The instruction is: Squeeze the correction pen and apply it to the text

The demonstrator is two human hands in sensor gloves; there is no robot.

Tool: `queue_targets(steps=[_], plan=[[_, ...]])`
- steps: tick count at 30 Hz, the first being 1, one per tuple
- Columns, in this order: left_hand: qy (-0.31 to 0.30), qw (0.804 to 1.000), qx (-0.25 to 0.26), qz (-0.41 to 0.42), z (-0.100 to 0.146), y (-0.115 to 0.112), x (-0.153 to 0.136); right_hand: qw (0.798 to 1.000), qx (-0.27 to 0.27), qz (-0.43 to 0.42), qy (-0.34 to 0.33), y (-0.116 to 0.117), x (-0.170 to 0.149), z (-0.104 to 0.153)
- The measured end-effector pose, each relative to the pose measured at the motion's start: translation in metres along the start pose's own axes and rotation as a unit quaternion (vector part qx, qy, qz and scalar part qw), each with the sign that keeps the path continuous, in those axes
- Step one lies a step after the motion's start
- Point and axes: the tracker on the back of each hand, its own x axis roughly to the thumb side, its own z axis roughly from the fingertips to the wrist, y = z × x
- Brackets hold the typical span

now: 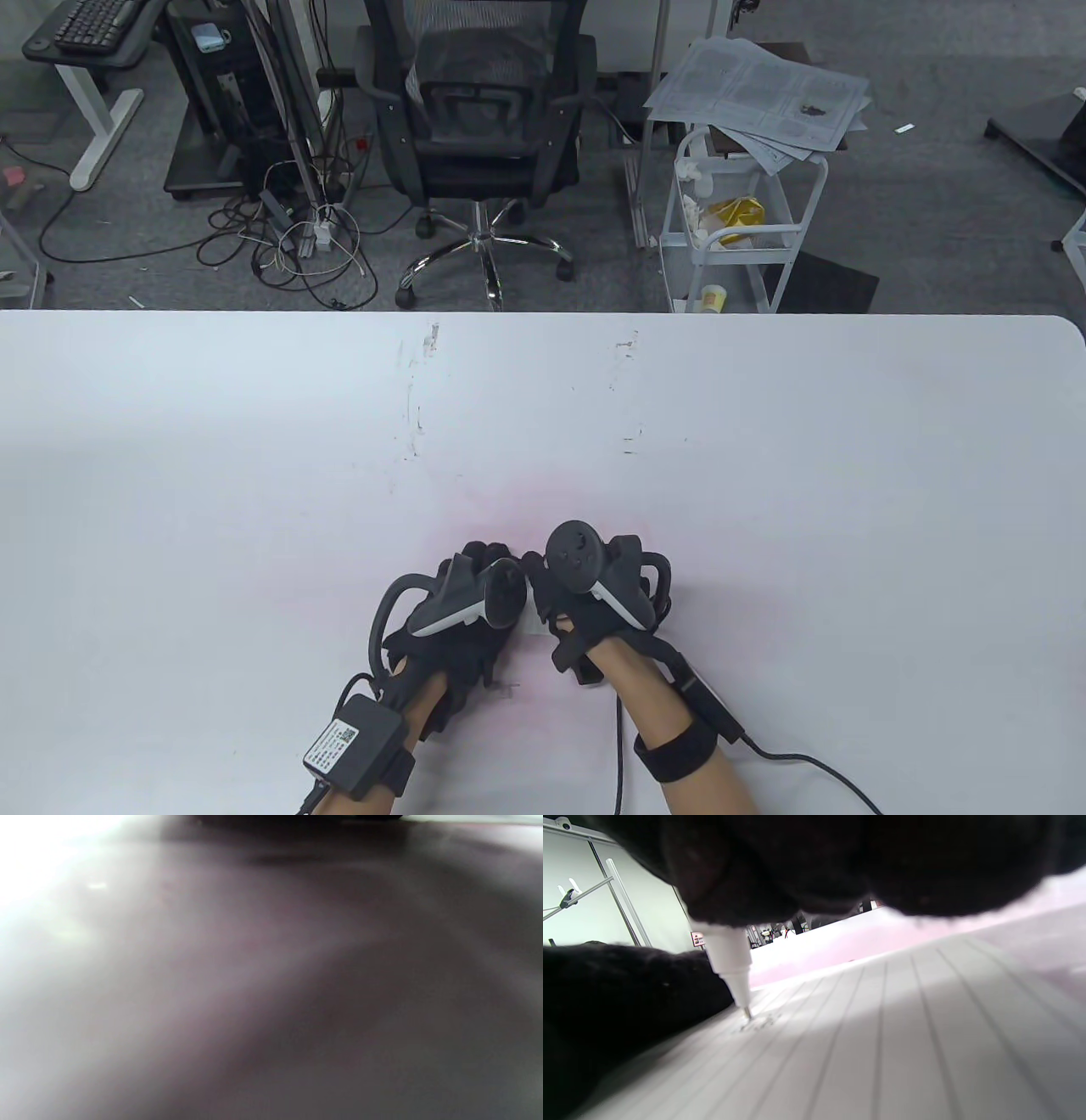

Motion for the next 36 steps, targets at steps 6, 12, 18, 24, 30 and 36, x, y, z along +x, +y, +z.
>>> queue_targets(steps=[6,12,18,24,30,36], plan=[[0.0,1.0,0.0,0.0,0.0,-0.0002,0.0,1.0,-0.004,0.001,-0.004,0.0008,0.0001,0.0004],[0.0,1.0,0.0,0.0,-0.0001,-0.0003,0.0001,0.999,0.036,-0.006,-0.007,0.0006,0.0001,-0.0008],[0.0,1.0,0.0,0.0,-0.0001,-0.0005,0.0001,1.0,0.004,-0.002,0.001,0.0004,-0.0009,0.0005],[0.0,1.0,0.0,0.0,-0.0001,-0.0005,0.0,1.0,0.006,-0.002,0.0,0.0005,-0.0012,0.0004],[0.0,1.0,0.0,0.0,-0.0001,-0.0005,0.0,0.999,0.04,-0.008,-0.005,-0.0001,-0.0018,-0.001],[0.0,1.0,0.0,-0.001,0.0,-0.0003,0.0001,1.0,0.009,-0.003,0.001,0.0001,-0.0031,0.0002]])
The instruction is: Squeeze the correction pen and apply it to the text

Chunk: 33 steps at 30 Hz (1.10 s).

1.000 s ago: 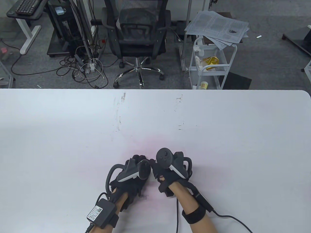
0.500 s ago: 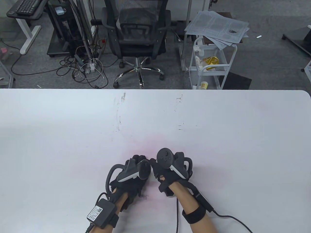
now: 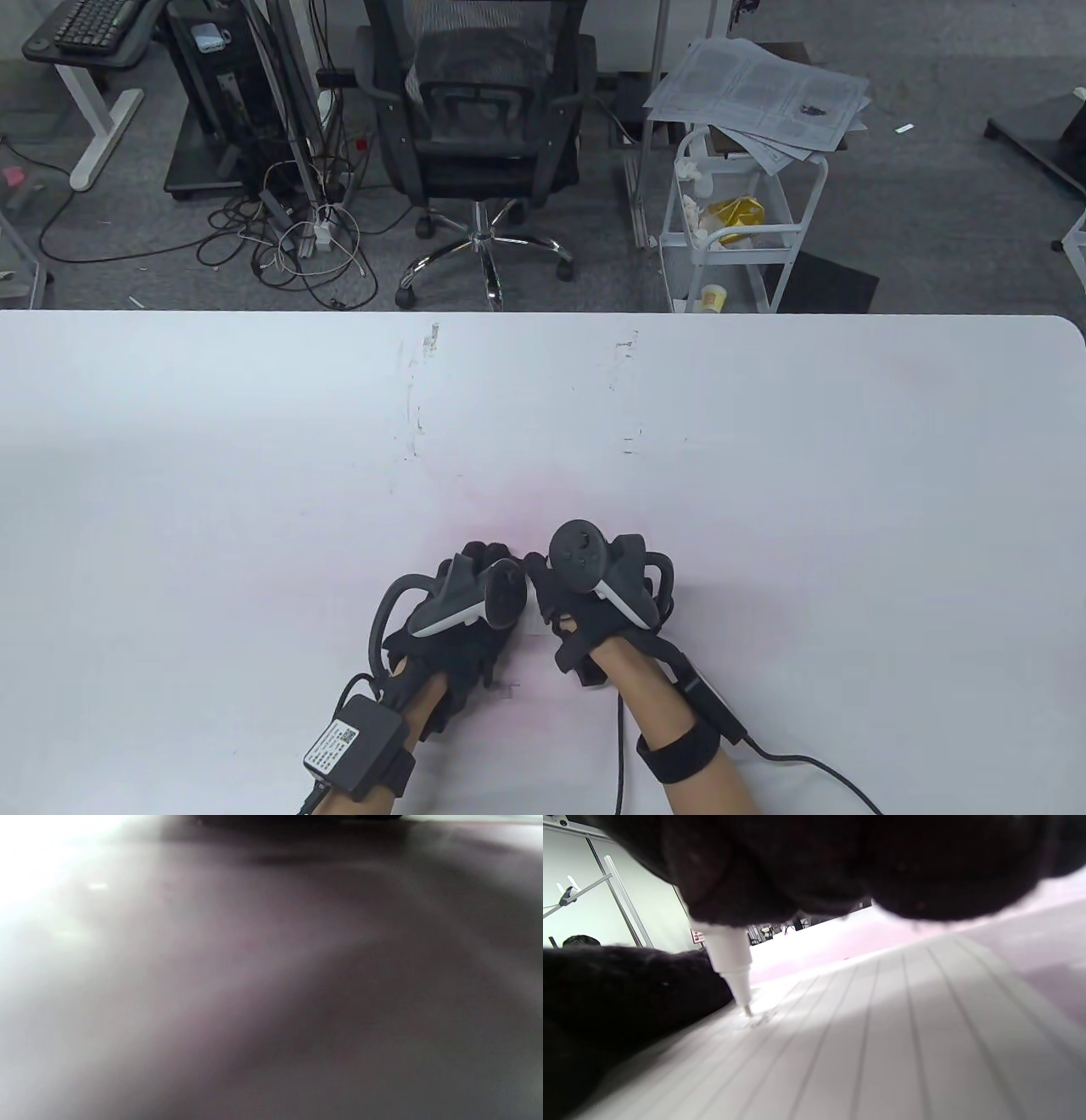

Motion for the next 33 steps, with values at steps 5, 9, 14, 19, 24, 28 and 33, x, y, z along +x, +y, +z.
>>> queue_targets(steps=[5,9,14,19,24,28,33], plan=[[0.0,1.0,0.0,0.0,-0.0001,-0.0002,0.0,1.0,0.013,-0.001,-0.002,-0.0007,0.0003,-0.0002],[0.0,1.0,0.0,0.0,-0.0002,-0.0002,0.0,1.0,0.01,-0.004,-0.001,-0.0013,-0.0013,-0.0003],[0.0,1.0,0.0,0.0,-0.0002,-0.0005,0.0001,1.0,0.0,0.003,-0.003,-0.0012,-0.0008,0.0005],[0.0,1.0,0.0,0.0,-0.0002,-0.0007,0.0001,1.0,0.015,0.0,-0.002,-0.0014,-0.0019,0.0001],[0.0,1.0,0.0,-0.001,-0.0003,-0.0009,0.0001,1.0,-0.005,0.001,0.005,-0.002,-0.0038,0.0009],[0.0,1.0,0.0,0.0,-0.0005,-0.001,0.0,1.0,0.012,0.002,0.002,-0.0023,-0.0035,0.0001],[0.0,1.0,-0.001,0.0,-0.0005,-0.0012,0.0001,1.0,0.003,0.001,0.007,-0.0027,-0.0045,0.0005]])
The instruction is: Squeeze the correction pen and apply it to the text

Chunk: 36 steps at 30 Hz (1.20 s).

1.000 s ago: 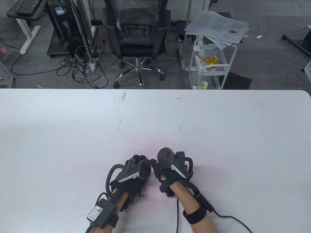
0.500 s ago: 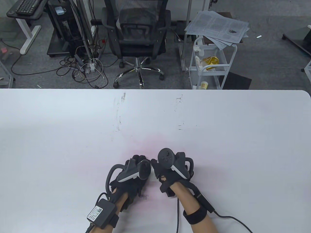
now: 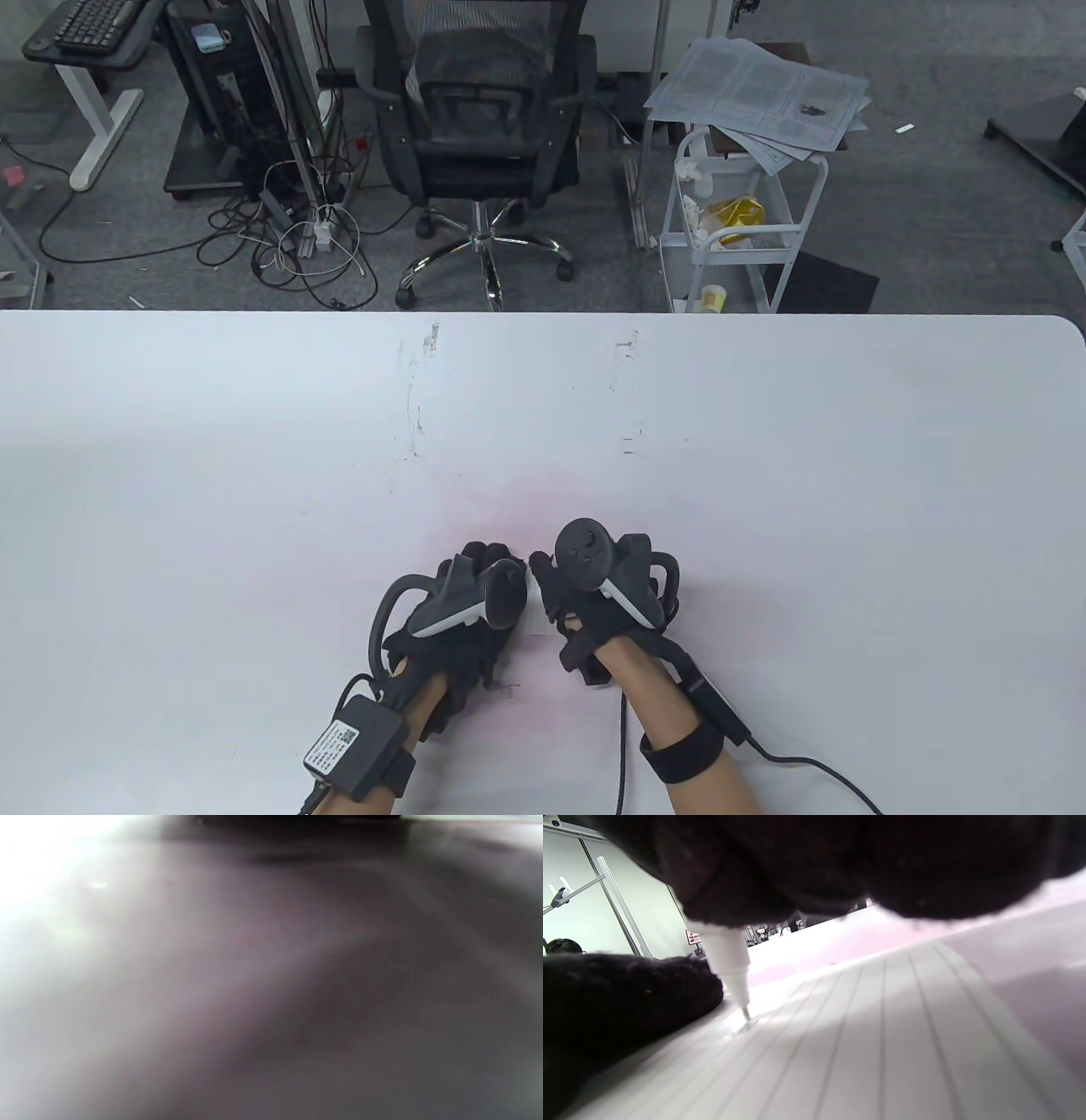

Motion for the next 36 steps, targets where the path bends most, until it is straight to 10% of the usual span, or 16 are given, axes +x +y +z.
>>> queue_targets(steps=[36], plan=[[0.0,1.0,0.0,0.0,-0.0007,-0.0007,-0.0003,1.0,0.017,0.007,0.0,-0.0016,-0.0022,0.0003]])
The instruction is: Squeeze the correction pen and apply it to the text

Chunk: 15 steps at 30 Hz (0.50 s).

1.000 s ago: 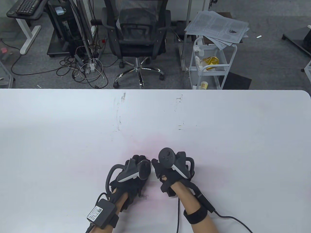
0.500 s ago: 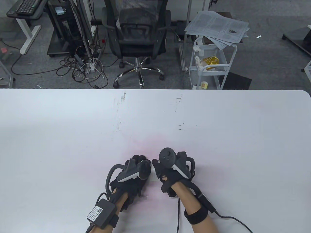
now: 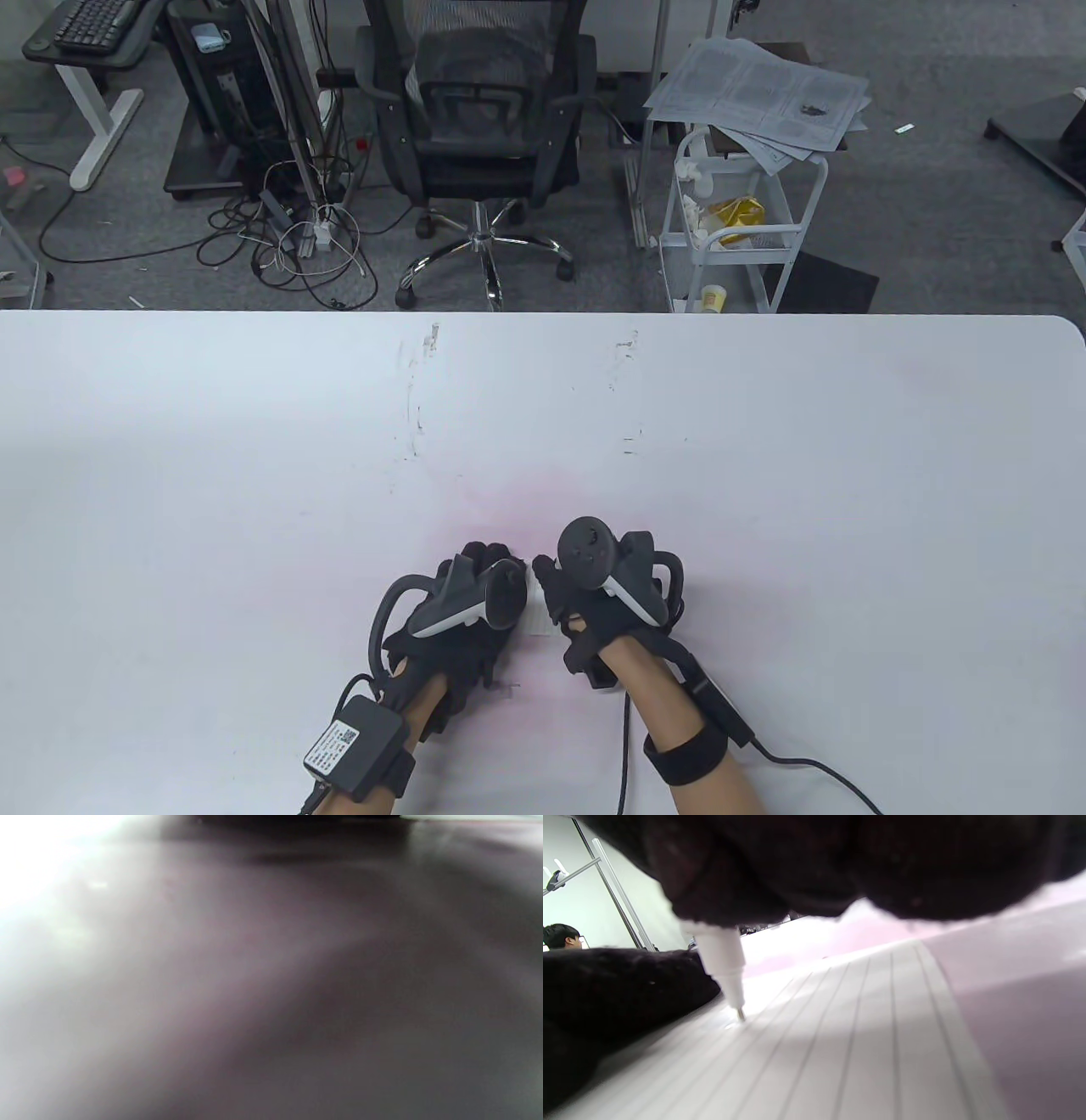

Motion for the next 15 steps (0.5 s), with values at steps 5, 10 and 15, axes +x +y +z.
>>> queue_targets(steps=[5,10,15], plan=[[0.0,1.0,0.0,0.0,-0.0001,-0.0002,0.0,1.0,-0.024,-0.009,-0.004,0.0018,0.0005,0.0007],[0.0,1.0,0.0,0.0,-0.0001,-0.0002,0.0,1.0,0.007,-0.009,-0.006,0.001,0.0005,0.0002],[0.0,1.0,0.0,-0.001,0.0,-0.0001,0.0002,1.0,-0.025,-0.011,-0.003,0.0024,0.0002,0.0019]])
